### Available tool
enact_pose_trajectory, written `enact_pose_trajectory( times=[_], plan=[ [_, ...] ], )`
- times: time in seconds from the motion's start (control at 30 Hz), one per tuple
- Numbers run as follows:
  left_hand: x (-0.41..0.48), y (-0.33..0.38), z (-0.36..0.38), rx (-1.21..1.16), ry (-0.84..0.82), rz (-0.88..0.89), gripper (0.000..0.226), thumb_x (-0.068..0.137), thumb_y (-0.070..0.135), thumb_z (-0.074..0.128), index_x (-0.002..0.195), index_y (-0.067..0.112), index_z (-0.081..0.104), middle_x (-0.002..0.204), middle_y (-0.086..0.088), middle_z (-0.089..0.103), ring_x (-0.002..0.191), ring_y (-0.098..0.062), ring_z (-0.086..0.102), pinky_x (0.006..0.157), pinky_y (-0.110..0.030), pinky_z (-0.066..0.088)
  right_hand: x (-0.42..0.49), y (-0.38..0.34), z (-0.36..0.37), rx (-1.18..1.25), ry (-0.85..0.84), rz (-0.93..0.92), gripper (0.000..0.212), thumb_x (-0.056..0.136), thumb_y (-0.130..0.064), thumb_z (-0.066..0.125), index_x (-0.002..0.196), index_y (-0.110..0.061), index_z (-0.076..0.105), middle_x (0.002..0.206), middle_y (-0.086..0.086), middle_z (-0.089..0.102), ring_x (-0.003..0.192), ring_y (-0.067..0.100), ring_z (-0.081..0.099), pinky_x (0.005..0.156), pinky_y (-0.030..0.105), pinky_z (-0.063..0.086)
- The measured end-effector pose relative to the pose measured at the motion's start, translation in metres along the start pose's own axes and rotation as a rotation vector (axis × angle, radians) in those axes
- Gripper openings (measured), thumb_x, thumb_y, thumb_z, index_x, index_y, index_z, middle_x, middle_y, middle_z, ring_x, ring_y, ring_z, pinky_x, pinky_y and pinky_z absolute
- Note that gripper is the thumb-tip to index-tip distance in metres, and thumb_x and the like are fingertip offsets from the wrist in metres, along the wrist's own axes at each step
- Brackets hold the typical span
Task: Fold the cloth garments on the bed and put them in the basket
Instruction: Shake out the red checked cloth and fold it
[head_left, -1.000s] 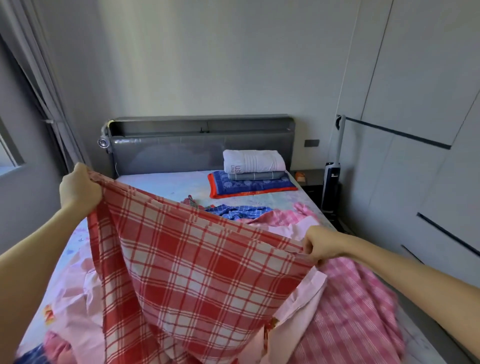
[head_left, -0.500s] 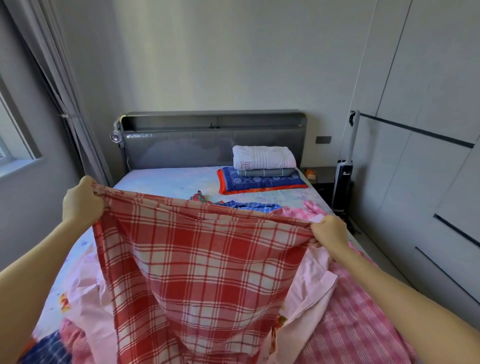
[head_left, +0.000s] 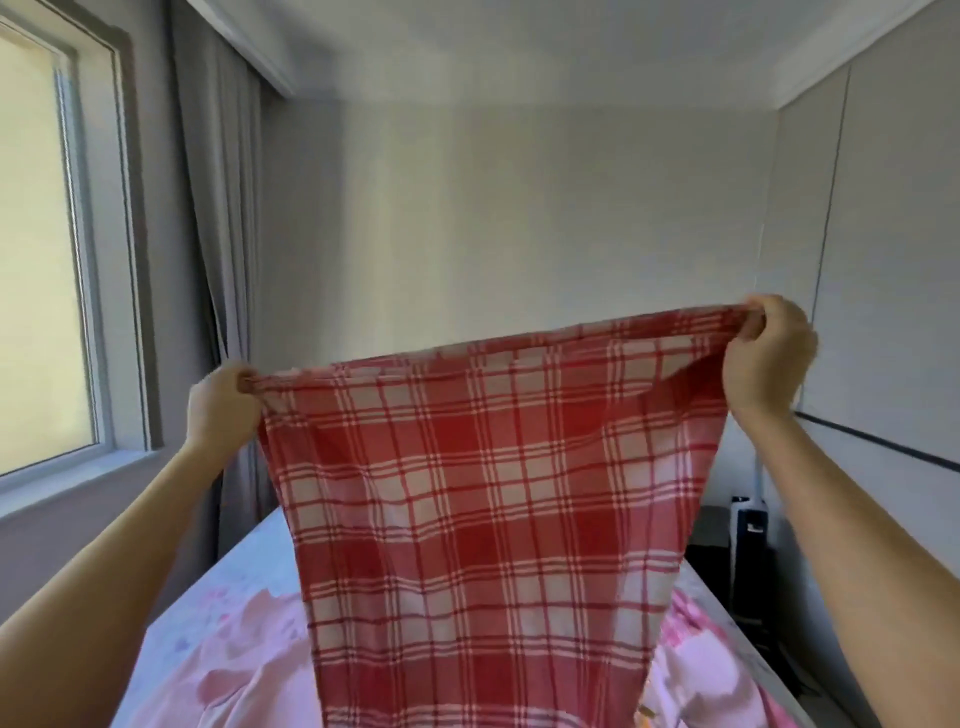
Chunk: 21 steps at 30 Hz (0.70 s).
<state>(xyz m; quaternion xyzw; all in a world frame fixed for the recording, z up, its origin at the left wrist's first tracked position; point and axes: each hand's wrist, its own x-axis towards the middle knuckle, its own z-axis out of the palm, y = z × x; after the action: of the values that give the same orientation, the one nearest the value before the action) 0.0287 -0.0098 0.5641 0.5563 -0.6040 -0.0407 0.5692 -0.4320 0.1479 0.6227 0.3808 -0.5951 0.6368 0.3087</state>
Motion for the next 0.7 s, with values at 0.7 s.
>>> enact_pose_trajectory(
  times=[0.7],
  plan=[
    [0.126, 0.095, -0.020, -0.381, 0.410, -0.002, 0.027, 0.086, 0.009, 0.047, 0.104, 0.008, 0.067, 0.103, -0.019, 0.067, 0.096, -0.040, 0.060, 0.078, -0.041, 0.047, 0.094, -0.090, -0.003, -0.155, 0.327, -0.004, 0.025, 0.094, -0.014, 0.042, 0.090, -0.003, 0.064, 0.081, 0.014, 0.066, 0.078, 0.034, 0.061, 0.061, 0.028, 0.032]
  ],
)
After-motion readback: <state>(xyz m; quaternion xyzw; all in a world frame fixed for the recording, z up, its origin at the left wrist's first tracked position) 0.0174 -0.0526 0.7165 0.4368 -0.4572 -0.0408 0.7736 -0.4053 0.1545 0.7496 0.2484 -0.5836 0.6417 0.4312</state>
